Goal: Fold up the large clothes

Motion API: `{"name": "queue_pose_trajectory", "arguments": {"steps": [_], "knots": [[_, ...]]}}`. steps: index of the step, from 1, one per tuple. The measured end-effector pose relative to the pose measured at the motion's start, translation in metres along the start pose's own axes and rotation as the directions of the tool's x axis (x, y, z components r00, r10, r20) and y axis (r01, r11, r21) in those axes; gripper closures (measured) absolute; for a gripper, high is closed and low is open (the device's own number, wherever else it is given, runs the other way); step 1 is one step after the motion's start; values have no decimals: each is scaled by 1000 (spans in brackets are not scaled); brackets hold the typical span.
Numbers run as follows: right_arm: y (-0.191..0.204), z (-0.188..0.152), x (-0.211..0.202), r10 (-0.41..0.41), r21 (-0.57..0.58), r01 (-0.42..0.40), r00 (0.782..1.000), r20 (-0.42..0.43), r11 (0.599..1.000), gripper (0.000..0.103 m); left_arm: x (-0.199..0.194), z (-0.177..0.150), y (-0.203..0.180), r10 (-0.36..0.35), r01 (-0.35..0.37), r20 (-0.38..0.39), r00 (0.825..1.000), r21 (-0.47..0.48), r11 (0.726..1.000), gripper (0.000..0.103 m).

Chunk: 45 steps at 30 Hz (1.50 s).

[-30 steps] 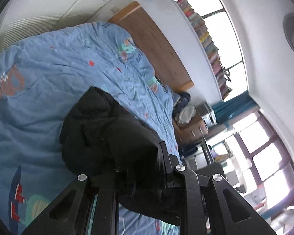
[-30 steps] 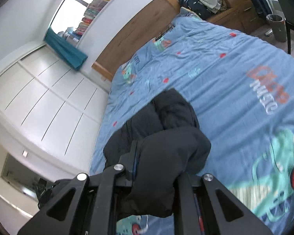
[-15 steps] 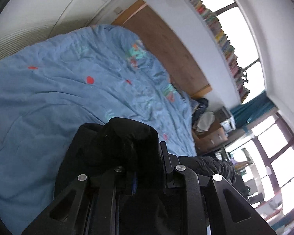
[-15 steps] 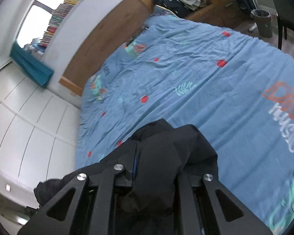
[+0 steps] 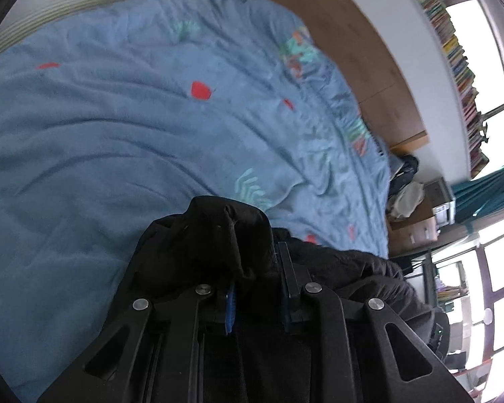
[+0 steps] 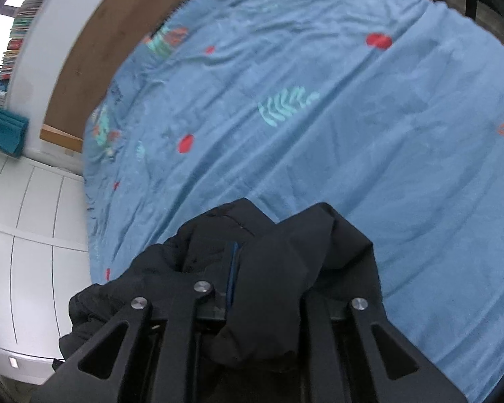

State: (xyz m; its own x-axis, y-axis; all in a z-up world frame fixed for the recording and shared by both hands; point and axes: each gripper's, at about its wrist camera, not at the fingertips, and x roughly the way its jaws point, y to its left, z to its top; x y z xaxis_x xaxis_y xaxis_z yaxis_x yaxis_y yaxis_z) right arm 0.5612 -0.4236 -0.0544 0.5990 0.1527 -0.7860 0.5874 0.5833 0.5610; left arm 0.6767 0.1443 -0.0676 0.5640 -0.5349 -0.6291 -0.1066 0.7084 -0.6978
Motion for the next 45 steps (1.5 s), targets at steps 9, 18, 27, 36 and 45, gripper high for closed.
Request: {"name": "queue_pose_trajectory", "arguments": {"steps": [9,18,27,36,45], "knots": [[3,7,43,-63,5,64,994,-91,998,89,30,6,4,49,-49,-75,996,4,999,79],[20,20,15,12,48,-8,998,-69,999,40,-6,32,-8,12,-17,-85,996,-53,998,48],[54,34,-37,103,41,-103,995,-9,994,21,-75,58,-43,43,-42,47,998,-11,999,22],[78,38,-96,181,30,-183,981,75,983,15,-106,27,-89,95,-101,45,994,144,984,22],[122,-28,-97,146,-237,-147,989,-21,960,15,-89,-51,-112,166,-154,-11,986,319,935,22]]}}
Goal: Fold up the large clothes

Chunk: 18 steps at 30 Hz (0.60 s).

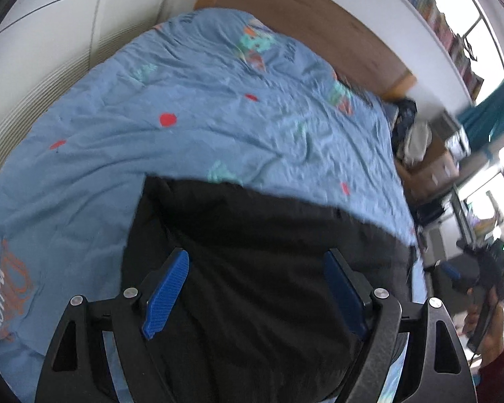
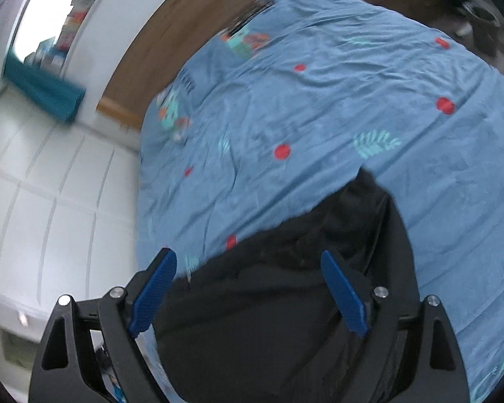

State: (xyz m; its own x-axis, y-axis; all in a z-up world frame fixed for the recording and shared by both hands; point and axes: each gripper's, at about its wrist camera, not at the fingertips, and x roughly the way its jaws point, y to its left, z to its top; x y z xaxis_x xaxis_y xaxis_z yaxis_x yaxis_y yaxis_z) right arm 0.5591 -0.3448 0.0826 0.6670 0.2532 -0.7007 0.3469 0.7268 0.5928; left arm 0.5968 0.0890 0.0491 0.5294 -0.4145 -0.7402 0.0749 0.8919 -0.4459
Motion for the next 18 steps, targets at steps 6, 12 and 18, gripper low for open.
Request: {"name": "queue_pose_trajectory", "arguments": {"steps": [6,12,18], "knots": [[33,-63,28,-40,-194,25,996,-74,981,15,17,-36,-26,20,-17,-29,999,96,995,22],[60,-107,50,-57,-333,31,996,-70,943,15,37,-52,-52,6,1,-40,999,167,986,22],[66,-122,90,-130,-402,90,989,-74,911,15,81,-48,-72,15,-3,-60,998,208,978,22]]}}
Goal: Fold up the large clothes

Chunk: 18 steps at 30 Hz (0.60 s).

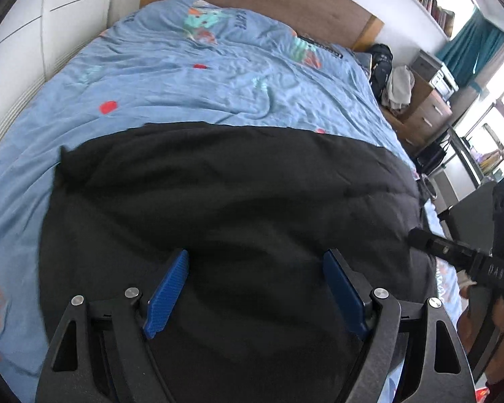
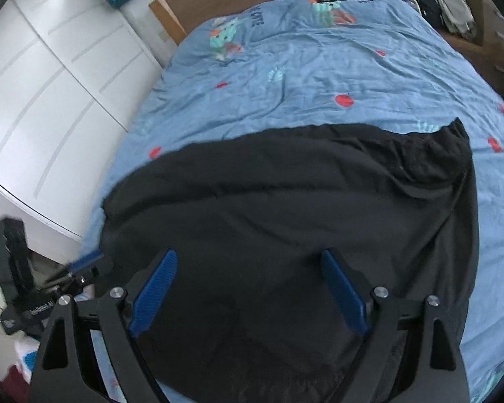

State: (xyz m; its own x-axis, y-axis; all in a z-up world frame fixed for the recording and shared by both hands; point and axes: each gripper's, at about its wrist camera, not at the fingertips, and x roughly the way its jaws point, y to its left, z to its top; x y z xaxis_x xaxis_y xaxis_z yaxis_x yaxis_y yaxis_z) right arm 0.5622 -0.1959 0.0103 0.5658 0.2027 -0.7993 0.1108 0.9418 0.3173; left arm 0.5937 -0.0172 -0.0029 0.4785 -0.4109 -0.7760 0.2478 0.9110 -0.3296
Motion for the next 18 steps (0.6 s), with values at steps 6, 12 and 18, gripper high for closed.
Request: {"name": "queue_pose_trajectory", "arguments": {"steps": [6,12,18], "knots": [[-17,13,44,-62,-5,62,998,-32,998,15,54,24,-4,74,-73,-25,997,34,997,21],[-31,32,76,-96,-12,95,994,-48,995,14,93,47,3,108,-106,-63,992,31,994,18],[-41,52,104,-119,-3,119,991,-58,993,14,119,60,11,123,-122,-89,988,10,992,13]]}}
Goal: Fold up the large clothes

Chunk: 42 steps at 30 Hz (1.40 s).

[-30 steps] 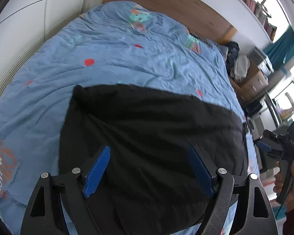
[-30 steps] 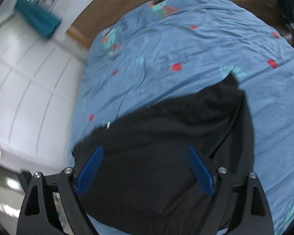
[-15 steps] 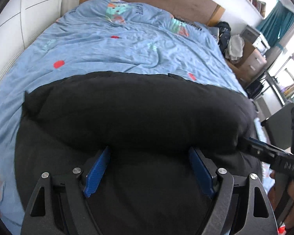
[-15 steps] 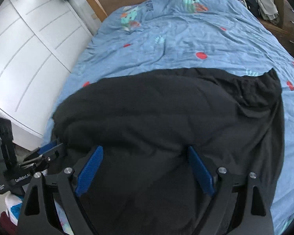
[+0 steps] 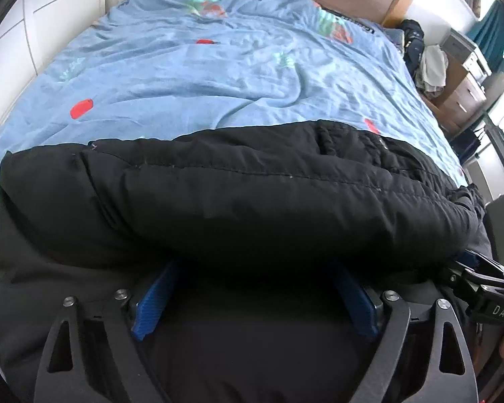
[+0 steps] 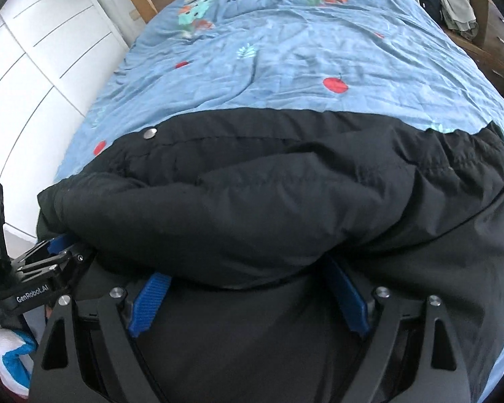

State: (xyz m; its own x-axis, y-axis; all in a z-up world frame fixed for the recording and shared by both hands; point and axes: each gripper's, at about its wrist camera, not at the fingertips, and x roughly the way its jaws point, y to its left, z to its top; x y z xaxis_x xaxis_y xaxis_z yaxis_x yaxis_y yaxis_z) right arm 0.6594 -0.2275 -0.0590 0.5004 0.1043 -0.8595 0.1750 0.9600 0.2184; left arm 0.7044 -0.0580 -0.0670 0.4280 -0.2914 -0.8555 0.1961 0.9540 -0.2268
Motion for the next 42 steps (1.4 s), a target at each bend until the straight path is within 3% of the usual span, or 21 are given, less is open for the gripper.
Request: {"name": "queue_pose_trajectory", "arguments": {"steps": [10,16,22,26,29,32,35,38,42], "knots": [[-8,34,30,-6,12,6,1000,-16,1000,14,27,42,4,39,-40,-83,996,-17,999,6],[-8,46,43,-19,11,20,999,-46,1000,13,37,47,5,69,-70,-100,993,-6,998,3],[-21,48,32,7,34,-6,1000,-26,999,15,25,47,15,45,-49,-98,994,-33,998,3],[-41,54,23,7,92,-5,1000,-14,996,15,13,50,35,31,-42,-91,995,-116,992,3],[-45,60,17,-45,82,46,999,-12,996,15,-1,52,49,46,-57,-61,997,-185,981,4],[-50,66,1,-82,111,80,996,18,991,15,-22,53,51,83,-85,-18,996,-182,980,6],[-51,63,-16,-83,126,76,995,51,989,15,-39,51,45,68,-63,29,997,-155,986,6],[-44,53,-35,-61,130,49,994,90,990,15,-53,46,33,1,8,68,998,-124,992,6],[-23,34,-48,-29,99,17,992,120,995,15,-49,34,5,-48,50,54,997,-51,997,6]]}}
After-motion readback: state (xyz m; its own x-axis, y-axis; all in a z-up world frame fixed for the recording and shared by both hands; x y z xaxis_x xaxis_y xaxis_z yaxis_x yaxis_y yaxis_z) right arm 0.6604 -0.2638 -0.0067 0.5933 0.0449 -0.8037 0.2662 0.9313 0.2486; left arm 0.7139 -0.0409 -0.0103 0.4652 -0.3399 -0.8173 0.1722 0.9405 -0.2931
